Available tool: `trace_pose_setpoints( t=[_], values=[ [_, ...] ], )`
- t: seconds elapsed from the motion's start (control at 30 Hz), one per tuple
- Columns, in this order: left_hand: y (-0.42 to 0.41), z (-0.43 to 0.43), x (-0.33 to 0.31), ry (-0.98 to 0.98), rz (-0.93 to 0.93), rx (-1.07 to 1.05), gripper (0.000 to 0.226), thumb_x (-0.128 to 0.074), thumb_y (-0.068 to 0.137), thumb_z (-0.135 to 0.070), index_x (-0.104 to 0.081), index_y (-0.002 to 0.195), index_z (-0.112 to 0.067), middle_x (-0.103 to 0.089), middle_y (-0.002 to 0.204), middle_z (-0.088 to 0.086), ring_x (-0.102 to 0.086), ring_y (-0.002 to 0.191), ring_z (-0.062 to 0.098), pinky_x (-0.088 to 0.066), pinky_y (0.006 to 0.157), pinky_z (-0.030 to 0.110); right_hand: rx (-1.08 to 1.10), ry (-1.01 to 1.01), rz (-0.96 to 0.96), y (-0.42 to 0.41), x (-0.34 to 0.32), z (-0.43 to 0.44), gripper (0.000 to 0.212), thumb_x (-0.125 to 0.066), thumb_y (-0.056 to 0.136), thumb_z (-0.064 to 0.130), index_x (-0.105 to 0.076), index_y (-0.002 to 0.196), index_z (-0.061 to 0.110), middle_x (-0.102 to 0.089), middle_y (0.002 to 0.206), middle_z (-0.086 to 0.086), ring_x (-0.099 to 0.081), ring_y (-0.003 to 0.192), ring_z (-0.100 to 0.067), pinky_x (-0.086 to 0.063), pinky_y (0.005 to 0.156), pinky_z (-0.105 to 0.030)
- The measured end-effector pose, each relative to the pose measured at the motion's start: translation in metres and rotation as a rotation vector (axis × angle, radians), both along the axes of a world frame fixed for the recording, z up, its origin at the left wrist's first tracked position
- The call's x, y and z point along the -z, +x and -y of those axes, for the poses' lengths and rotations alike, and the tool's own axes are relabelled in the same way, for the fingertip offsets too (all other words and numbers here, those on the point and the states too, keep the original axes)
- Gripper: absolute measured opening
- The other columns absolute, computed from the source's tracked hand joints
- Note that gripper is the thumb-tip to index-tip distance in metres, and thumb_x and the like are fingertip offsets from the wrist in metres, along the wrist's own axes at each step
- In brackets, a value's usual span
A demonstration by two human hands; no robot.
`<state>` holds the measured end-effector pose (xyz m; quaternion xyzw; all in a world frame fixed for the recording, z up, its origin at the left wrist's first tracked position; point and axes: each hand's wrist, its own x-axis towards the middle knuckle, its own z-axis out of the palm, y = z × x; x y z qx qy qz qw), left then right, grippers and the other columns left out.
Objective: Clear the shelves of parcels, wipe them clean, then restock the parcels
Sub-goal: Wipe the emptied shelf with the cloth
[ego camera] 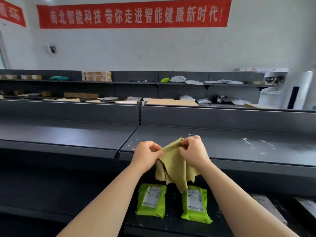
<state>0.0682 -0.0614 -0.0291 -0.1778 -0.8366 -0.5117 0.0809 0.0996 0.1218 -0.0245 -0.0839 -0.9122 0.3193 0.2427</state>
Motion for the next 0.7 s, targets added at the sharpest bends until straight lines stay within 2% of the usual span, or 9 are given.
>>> trace_pose_setpoints(
  t=[0.13,0.2,0.3,0.4,0.47,0.53,0.6,0.63,0.7],
  values=[
    [-0.011,0.004,0.007,-0.082,-0.095,-0.009,0.007,-0.074,0.08,-0.026,-0.068,0.078,-0.028,-0.068,0.078,-0.012,-0.064,0.075,0.005,-0.056,0.072,0.03,0.015,0.223,0.193,-0.01,0.009,0.011,0.04,-0.053,0.09,0.051,-0.059,0.082,0.012,-0.03,0.117,0.001,-0.053,0.064,-0.014,-0.037,0.053,-0.022],
    [-0.018,0.014,0.008,-0.128,-0.162,-0.022,0.004,-0.071,0.081,-0.033,-0.068,0.079,-0.031,-0.067,0.079,-0.017,-0.062,0.078,0.001,-0.053,0.07,0.024,-0.024,0.283,0.21,-0.015,0.009,0.016,0.044,-0.051,0.09,0.052,-0.061,0.081,0.01,-0.029,0.12,-0.002,-0.058,0.068,-0.016,-0.038,0.054,-0.024],
    [-0.029,0.036,0.013,-0.202,-0.297,-0.139,0.008,-0.063,0.087,-0.032,-0.069,0.092,-0.03,-0.067,0.094,-0.016,-0.06,0.092,0.007,-0.049,0.077,0.026,-0.09,0.366,0.255,-0.024,0.007,0.017,0.036,-0.047,0.092,0.038,-0.063,0.088,0.006,-0.024,0.129,-0.005,-0.062,0.09,-0.025,-0.046,0.07,-0.03],
    [-0.041,0.061,0.018,-0.342,-0.399,-0.312,0.021,-0.057,0.093,-0.025,-0.066,0.112,-0.023,-0.063,0.116,-0.005,-0.052,0.11,0.018,-0.044,0.092,0.036,-0.193,0.421,0.313,-0.034,0.005,0.017,0.035,-0.039,0.098,0.028,-0.064,0.099,0.003,-0.036,0.117,-0.011,-0.031,0.128,-0.031,-0.041,0.094,-0.035],
    [-0.05,0.076,0.019,-0.397,-0.396,-0.359,0.026,-0.054,0.094,-0.021,-0.064,0.118,-0.019,-0.061,0.121,-0.002,-0.051,0.114,0.021,-0.044,0.095,0.038,-0.165,0.363,0.307,-0.043,0.002,0.019,0.033,-0.037,0.099,0.023,-0.063,0.108,0.004,-0.044,0.113,-0.015,-0.033,0.126,-0.033,-0.033,0.101,-0.038],
    [-0.058,0.086,0.022,-0.441,-0.389,-0.364,0.027,-0.053,0.095,-0.02,-0.063,0.12,-0.017,-0.061,0.121,-0.001,-0.052,0.113,0.022,-0.044,0.095,0.037,-0.163,0.319,0.328,-0.05,0.0,0.02,0.032,-0.031,0.099,0.011,-0.061,0.088,0.008,-0.051,0.094,-0.003,-0.042,0.12,-0.034,-0.02,0.11,-0.045],
    [-0.064,0.094,0.028,-0.446,-0.364,-0.368,0.028,-0.052,0.096,-0.02,-0.064,0.121,-0.016,-0.062,0.122,-0.001,-0.052,0.114,0.021,-0.045,0.094,0.036,-0.192,0.336,0.368,-0.059,0.002,0.02,0.037,-0.026,0.098,0.006,-0.052,0.071,0.011,-0.044,0.078,0.008,-0.036,0.124,-0.034,-0.012,0.113,-0.05],
    [-0.066,0.098,0.031,-0.437,-0.348,-0.364,0.028,-0.052,0.096,-0.021,-0.064,0.121,-0.016,-0.062,0.122,-0.002,-0.053,0.114,0.019,-0.045,0.094,0.034,-0.185,0.312,0.391,-0.061,0.002,0.021,0.035,-0.026,0.098,0.008,-0.053,0.075,0.013,-0.046,0.086,0.009,-0.032,0.126,-0.035,-0.018,0.112,-0.048],
    [-0.069,0.105,0.037,-0.426,-0.342,-0.349,0.026,-0.052,0.097,-0.024,-0.065,0.118,-0.017,-0.062,0.121,-0.005,-0.053,0.112,0.015,-0.044,0.093,0.03,-0.17,0.407,0.368,-0.068,0.003,0.025,0.03,-0.03,0.096,0.014,-0.059,0.096,0.021,-0.036,0.127,0.002,-0.032,0.119,-0.032,-0.031,0.101,-0.042]
  ],
)
